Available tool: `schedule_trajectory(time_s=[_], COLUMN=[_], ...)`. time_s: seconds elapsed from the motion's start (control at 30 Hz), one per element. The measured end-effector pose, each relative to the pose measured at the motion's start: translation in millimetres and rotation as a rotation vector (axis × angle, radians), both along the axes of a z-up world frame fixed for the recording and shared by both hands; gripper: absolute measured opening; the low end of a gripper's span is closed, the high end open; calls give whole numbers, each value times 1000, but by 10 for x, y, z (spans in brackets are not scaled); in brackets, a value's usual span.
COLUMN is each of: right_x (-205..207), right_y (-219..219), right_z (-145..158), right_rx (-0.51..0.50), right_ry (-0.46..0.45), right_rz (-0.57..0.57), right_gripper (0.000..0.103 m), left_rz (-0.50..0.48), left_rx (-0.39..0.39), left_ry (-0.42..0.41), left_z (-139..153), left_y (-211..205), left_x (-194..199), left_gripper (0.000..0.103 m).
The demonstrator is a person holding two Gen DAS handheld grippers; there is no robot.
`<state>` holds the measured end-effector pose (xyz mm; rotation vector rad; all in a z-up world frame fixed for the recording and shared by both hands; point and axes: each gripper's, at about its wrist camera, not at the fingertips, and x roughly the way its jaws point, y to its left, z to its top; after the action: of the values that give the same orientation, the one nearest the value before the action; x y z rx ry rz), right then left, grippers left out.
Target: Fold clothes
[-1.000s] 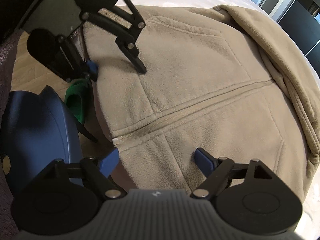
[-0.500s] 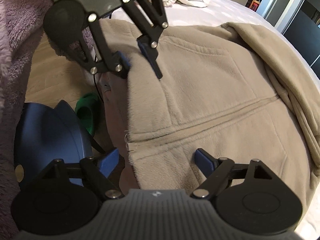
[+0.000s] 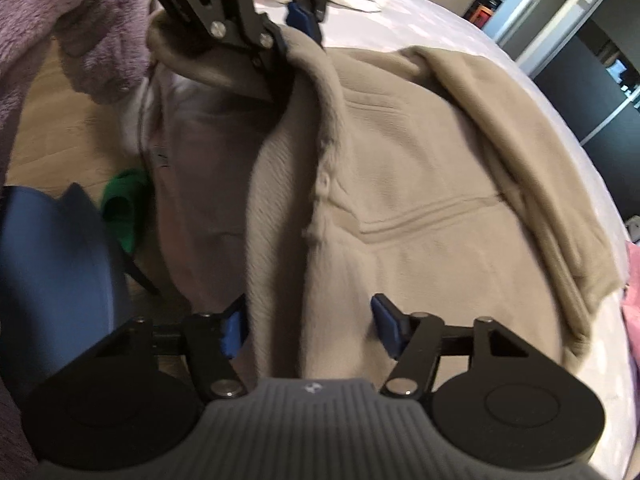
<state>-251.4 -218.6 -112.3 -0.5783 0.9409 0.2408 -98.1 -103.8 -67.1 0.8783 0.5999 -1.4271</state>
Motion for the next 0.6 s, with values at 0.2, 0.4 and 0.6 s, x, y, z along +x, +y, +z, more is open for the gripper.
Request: schedule_trajectory(time_s=[0.2,0.4,0.6], right_x=[0,76,394], right_y=[-130,-500,-1002], right_z=[162,507,716], right_rx=[-85,-114,-39], right_ry=[-13,-9,-11], right_rz=[-31,-121,-214], right_gripper=[59,46,26], left_rz=[51,69,105], left_rx=[-34,-37,-28], left_ry=[36,46,71], left_z=[174,277,301], left_y=[-33,-162,-436], left_x=[211,430,726], left_gripper=[17,17,18])
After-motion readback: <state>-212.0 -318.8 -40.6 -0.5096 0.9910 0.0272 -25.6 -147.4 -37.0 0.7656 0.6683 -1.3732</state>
